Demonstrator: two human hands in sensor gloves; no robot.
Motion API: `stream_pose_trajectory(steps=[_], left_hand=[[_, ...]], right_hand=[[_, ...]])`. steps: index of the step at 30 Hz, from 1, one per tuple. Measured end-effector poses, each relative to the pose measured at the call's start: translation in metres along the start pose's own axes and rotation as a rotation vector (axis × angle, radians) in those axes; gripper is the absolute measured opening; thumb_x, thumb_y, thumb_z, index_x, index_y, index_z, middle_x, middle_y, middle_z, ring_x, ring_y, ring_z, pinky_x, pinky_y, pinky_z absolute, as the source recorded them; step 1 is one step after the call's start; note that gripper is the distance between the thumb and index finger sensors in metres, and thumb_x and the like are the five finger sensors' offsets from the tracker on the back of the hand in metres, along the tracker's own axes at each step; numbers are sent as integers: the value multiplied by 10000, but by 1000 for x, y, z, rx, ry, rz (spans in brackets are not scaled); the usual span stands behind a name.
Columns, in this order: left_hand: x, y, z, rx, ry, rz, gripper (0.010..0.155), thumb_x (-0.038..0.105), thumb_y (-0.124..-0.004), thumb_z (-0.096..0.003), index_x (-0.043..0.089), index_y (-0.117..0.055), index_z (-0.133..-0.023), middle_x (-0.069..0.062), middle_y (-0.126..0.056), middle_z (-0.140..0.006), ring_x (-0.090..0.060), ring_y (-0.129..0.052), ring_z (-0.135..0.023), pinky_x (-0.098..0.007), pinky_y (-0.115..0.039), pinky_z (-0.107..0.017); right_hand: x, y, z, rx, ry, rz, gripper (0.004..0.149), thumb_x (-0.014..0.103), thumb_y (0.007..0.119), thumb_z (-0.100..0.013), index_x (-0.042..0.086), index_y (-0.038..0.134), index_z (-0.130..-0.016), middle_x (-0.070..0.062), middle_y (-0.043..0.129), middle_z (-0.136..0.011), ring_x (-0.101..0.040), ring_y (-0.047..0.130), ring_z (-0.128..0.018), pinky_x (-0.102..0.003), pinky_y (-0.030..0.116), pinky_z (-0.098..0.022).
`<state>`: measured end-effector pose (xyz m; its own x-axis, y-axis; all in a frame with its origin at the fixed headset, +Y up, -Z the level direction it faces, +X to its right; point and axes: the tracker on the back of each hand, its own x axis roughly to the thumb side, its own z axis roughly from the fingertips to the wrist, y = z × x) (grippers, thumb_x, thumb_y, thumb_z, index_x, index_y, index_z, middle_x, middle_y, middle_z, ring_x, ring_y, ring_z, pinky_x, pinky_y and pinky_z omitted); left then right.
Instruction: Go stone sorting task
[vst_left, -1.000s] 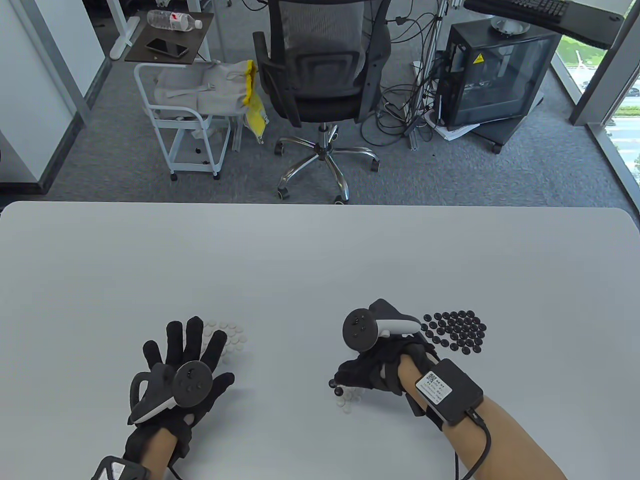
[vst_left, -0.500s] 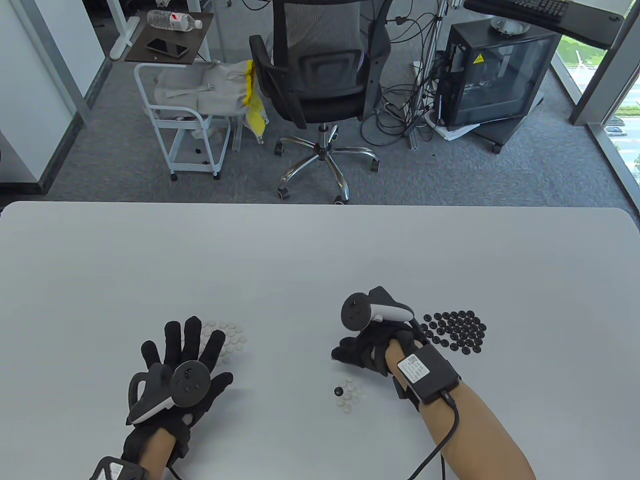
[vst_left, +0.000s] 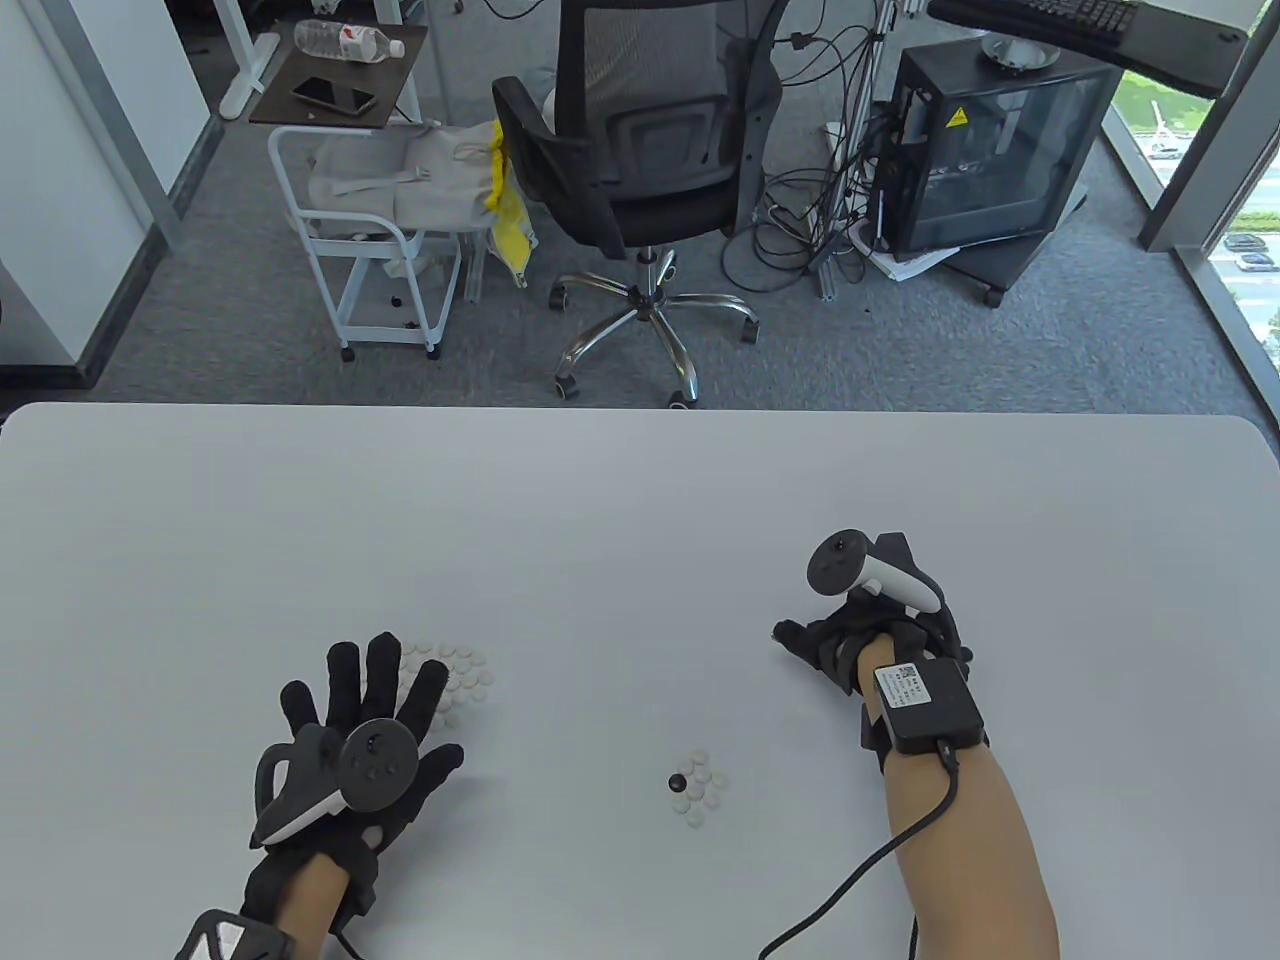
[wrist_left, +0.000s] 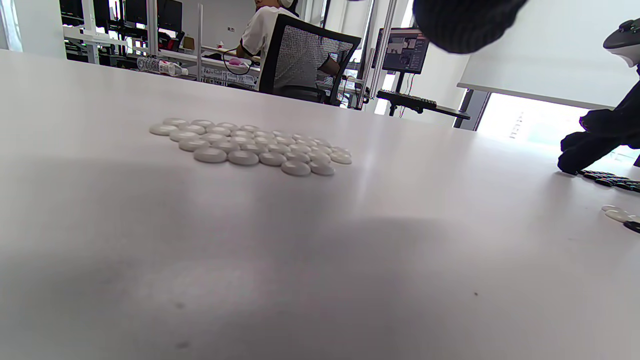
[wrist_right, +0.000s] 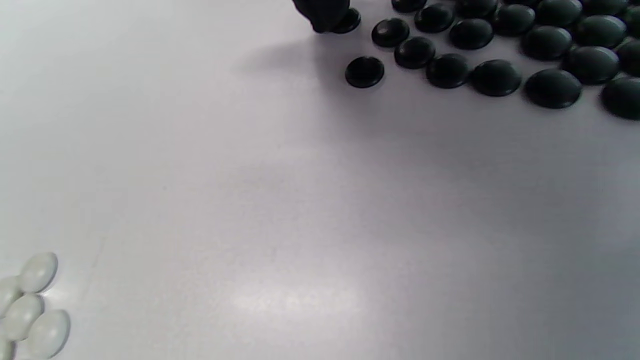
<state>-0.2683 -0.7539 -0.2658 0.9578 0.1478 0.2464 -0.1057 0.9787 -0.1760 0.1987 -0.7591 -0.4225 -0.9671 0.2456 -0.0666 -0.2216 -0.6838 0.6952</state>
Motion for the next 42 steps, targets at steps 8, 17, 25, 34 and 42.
stream_pose_trajectory(steps=[8,17,25,34,42], left_hand=[[1,0,-1,-3,-1,-6,782,555,-573,-579,230,-209,-1191,-224,127,-1143,-526,166,-961,-819,20,-518],[2,-1,-1,-6,-1,-12,783,555,-573,-579,231,-208,-1191,-225,129,-1142,-526,169,-959,-819,22,-518],[5,-1,-2,-1,-8,-21,784,558,-571,-578,231,-206,-1191,-227,129,-1141,-528,166,-958,-820,17,-517],[5,0,-1,4,-7,-17,783,557,-571,-579,233,-207,-1191,-224,129,-1142,-525,168,-959,-819,20,-518],[4,0,-1,5,-5,-15,784,557,-571,-579,232,-205,-1191,-225,135,-1138,-526,169,-959,-819,20,-517]], right_hand=[[-9,-3,2,-9,-4,-29,767,508,480,-607,-16,540,-1163,-438,3,-1097,-680,-93,-887,-921,72,-518],[55,20,32,103,-294,218,717,505,487,-607,43,619,-1139,-411,35,-1117,-676,-69,-900,-920,102,-532],[111,76,64,220,-565,379,711,510,493,-605,61,572,-1151,-405,16,-1115,-671,-77,-899,-920,106,-537],[118,103,54,282,-558,431,723,515,492,-603,72,490,-1174,-408,-45,-1089,-673,-104,-883,-921,87,-530],[131,92,31,207,-515,382,735,511,484,-602,54,473,-1177,-409,-38,-1091,-670,-102,-885,-918,84,-532]])
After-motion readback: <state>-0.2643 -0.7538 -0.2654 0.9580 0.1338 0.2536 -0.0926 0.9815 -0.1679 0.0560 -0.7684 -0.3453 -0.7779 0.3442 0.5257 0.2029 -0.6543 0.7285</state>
